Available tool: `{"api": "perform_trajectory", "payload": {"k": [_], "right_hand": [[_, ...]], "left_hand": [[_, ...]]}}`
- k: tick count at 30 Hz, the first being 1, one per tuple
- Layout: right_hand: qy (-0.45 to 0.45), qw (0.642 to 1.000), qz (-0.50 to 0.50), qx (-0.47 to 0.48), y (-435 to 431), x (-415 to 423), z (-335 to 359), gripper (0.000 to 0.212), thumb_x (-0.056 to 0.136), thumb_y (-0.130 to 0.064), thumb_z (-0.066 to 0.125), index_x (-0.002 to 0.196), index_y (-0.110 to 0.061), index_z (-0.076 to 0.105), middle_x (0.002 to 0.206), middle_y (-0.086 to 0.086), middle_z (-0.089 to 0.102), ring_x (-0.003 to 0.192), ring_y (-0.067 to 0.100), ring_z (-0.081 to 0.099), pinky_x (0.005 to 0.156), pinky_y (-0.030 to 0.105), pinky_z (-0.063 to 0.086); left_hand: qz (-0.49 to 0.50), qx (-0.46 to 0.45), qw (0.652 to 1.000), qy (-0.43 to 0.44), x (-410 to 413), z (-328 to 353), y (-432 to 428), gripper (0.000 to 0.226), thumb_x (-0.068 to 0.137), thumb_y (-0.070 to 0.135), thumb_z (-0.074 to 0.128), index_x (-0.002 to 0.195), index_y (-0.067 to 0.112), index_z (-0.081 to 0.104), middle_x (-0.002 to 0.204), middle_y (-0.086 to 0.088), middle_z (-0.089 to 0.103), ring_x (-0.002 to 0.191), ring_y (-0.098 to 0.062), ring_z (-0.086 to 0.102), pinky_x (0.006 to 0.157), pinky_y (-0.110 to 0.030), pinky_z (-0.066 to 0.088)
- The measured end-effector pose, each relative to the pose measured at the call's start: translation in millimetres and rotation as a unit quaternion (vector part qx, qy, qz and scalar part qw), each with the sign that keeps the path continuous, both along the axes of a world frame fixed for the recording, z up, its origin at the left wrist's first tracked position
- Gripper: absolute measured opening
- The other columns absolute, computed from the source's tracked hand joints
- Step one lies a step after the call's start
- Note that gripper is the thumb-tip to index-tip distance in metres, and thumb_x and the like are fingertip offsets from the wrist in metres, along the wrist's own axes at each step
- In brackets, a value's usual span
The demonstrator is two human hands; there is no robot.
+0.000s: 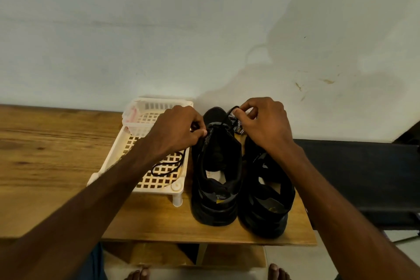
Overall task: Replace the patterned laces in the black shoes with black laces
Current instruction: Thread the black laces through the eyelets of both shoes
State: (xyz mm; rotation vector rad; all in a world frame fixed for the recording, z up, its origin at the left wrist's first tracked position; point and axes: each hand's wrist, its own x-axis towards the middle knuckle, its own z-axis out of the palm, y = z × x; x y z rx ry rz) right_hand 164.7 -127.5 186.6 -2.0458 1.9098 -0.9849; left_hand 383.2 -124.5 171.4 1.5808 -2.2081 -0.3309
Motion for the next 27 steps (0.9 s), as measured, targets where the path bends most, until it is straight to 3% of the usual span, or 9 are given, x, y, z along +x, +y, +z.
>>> {"api": "perform_trajectory", "payload": {"k": [5,8,11,15,17,19,20,22,27], "right_hand": [[-0.029,0.996,0.062,0.056,5,8,-4,0.018,0.093,-0.035,0.074,0.097,-0.019,0.078,0.080,-0.005,0.075,0.071,0.004,0.070,0.076,0.027,0.061],[0.004,0.992,0.083,0.091,8,11,-7,0.019,0.091,-0.031,0.077,0.104,-0.017,0.076,0.084,-0.007,0.073,0.076,0.003,0.068,0.075,0.019,0.057],[-0.005,0.988,0.089,0.125,9,13,-8,0.028,0.087,-0.028,0.081,0.111,-0.016,0.073,0.081,-0.008,0.071,0.075,0.003,0.068,0.074,0.016,0.055],[-0.013,0.985,0.086,0.148,9,13,-7,0.044,0.082,-0.027,0.086,0.120,-0.016,0.067,0.086,-0.007,0.070,0.078,0.004,0.068,0.079,0.020,0.056],[-0.015,0.985,0.083,0.151,9,13,-8,0.045,0.082,-0.025,0.086,0.121,-0.016,0.066,0.087,-0.006,0.070,0.079,0.004,0.067,0.079,0.020,0.056],[-0.017,0.985,0.082,0.152,9,13,-9,0.044,0.082,-0.024,0.086,0.121,-0.015,0.067,0.087,-0.006,0.069,0.079,0.004,0.067,0.077,0.019,0.056],[-0.018,0.985,0.082,0.152,9,13,-9,0.043,0.082,-0.023,0.086,0.121,-0.015,0.067,0.087,-0.006,0.070,0.079,0.005,0.067,0.076,0.019,0.056],[-0.018,0.985,0.080,0.155,8,13,-9,0.042,0.083,-0.022,0.085,0.120,-0.015,0.067,0.086,-0.006,0.070,0.079,0.005,0.068,0.077,0.020,0.057],[-0.011,0.985,0.078,0.152,7,14,-11,0.039,0.084,-0.020,0.084,0.119,-0.015,0.067,0.085,-0.007,0.070,0.077,0.003,0.067,0.072,0.016,0.054]], "left_hand": [[0.033,0.025,0.992,0.117,2,1,-4,0.016,0.100,0.031,0.059,0.101,0.021,0.072,0.078,0.015,0.076,0.077,0.006,0.068,0.079,-0.023,0.050],[0.024,0.023,0.971,0.237,-3,13,1,0.018,0.105,0.023,0.053,0.102,0.015,0.069,0.083,0.008,0.078,0.055,0.007,0.061,0.065,-0.011,0.041],[0.040,0.032,0.937,0.347,-4,22,3,0.020,0.107,0.022,0.047,0.100,0.014,0.065,0.092,0.003,0.079,0.041,-0.002,0.043,0.052,-0.020,0.036],[0.074,0.119,0.843,0.520,-3,30,2,0.019,0.107,0.015,0.043,0.093,0.014,0.055,0.087,-0.008,0.078,0.047,-0.010,0.031,0.043,-0.020,0.024],[0.071,0.124,0.874,0.465,-2,25,1,0.014,0.104,0.021,0.052,0.094,0.016,0.060,0.074,-0.005,0.070,0.047,-0.008,0.041,0.044,-0.020,0.031],[0.051,0.070,0.963,0.254,0,13,0,0.014,0.095,0.032,0.068,0.098,0.020,0.062,0.073,0.003,0.063,0.058,-0.007,0.053,0.054,-0.023,0.040],[0.046,0.050,0.986,0.149,1,7,1,0.020,0.090,0.035,0.074,0.100,0.024,0.061,0.072,0.008,0.060,0.064,-0.008,0.056,0.059,-0.026,0.042],[0.034,0.044,0.997,0.052,1,1,1,0.028,0.085,0.036,0.077,0.101,0.029,0.056,0.067,0.011,0.056,0.067,-0.010,0.057,0.064,-0.030,0.044],[0.030,0.026,0.999,0.008,1,0,-1,0.040,0.082,0.037,0.082,0.113,0.031,0.057,0.080,0.015,0.057,0.074,-0.008,0.057,0.071,-0.030,0.044]]}}
